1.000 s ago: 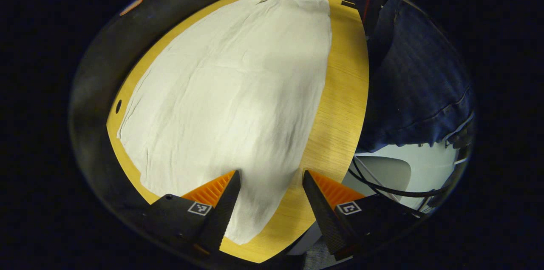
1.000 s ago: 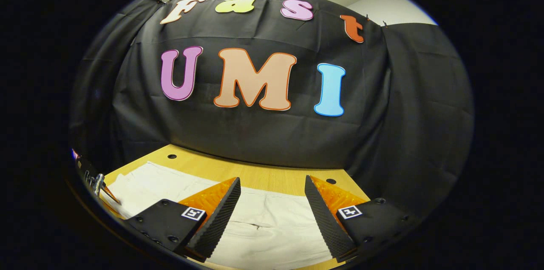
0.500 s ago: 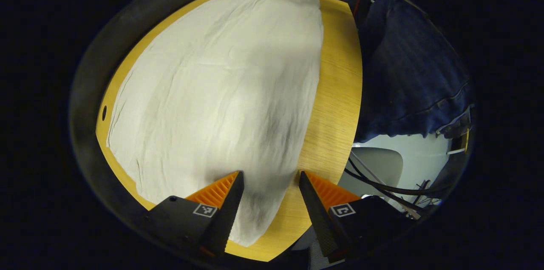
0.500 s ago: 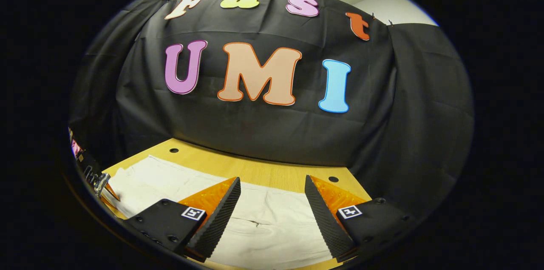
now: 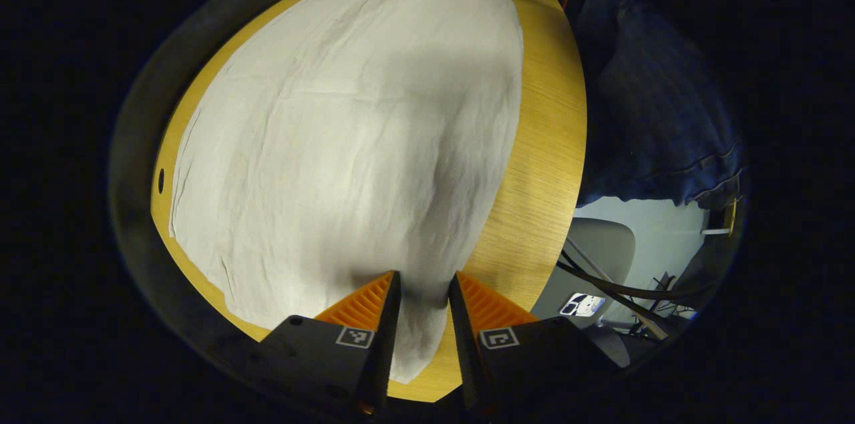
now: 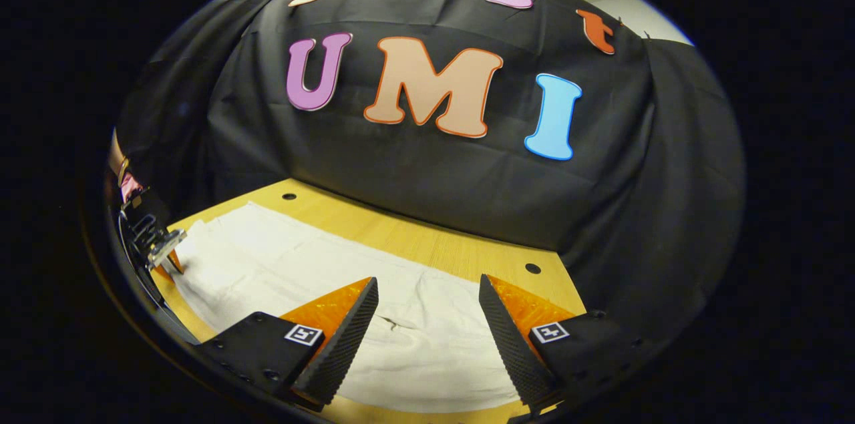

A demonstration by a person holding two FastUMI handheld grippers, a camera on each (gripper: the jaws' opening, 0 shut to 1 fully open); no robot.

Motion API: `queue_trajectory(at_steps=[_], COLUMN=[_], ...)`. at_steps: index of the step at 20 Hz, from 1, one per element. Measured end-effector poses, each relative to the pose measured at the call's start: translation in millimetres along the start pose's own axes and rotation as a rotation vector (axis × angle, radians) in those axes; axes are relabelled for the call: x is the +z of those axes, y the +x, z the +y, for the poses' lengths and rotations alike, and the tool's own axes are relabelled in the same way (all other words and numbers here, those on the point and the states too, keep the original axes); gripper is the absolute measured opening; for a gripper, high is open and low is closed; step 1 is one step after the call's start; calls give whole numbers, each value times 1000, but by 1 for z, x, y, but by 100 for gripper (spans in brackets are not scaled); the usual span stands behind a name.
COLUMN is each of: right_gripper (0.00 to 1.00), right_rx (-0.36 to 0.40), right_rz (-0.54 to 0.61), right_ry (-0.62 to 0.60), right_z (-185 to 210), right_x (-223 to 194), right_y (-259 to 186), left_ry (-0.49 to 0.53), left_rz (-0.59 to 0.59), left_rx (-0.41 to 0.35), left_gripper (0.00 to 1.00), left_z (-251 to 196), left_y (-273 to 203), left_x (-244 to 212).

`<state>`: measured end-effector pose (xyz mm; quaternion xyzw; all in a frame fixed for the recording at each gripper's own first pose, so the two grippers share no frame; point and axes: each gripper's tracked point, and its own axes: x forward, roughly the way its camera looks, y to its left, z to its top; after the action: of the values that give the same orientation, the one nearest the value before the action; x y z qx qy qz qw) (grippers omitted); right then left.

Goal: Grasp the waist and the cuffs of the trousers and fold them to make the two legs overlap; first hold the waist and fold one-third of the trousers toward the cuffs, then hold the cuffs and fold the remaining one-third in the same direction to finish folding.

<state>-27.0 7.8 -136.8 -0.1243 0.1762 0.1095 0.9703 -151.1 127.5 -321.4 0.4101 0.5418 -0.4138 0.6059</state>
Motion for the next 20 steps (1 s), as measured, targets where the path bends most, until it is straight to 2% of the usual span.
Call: queue_trajectory(at_steps=[1, 2, 3, 4, 5, 10, 15, 18, 20], right_gripper=[98, 98, 98, 98, 97, 99, 99, 98, 98], right_rx=[23, 42, 58, 74, 90, 220, 337, 414, 463], right_rz=[18, 39, 60, 77, 103, 239, 439, 542, 612], right_ry=[-13, -31, -58, -85, -109, -255, -453, -582, -605], right_z=[-1, -3, -7, -11, -16, -35, -77, -98, -104], right_x=[-6, -16, -26, -36, -45, -104, -177, -212, -233], right_y=[1, 3, 4, 4, 6, 4, -8, -18, -23], left_ry=[-5, -10, -10, -16, -15, 10, -55, -56, -59], left_rz=[2, 3, 7, 10, 8, -1, -6, 8, 23], left_rx=[5, 9, 20, 28, 33, 70, 79, 79, 73], left_gripper=[37, 24, 18, 6, 0, 0, 0, 0, 0], left_z=[3, 7, 12, 14, 14, 18, 16, 16, 16], left_y=[0, 0, 0, 1, 1, 2, 3, 3, 4], left_x=[1, 2, 0, 1, 1, 3, 4, 3, 2])
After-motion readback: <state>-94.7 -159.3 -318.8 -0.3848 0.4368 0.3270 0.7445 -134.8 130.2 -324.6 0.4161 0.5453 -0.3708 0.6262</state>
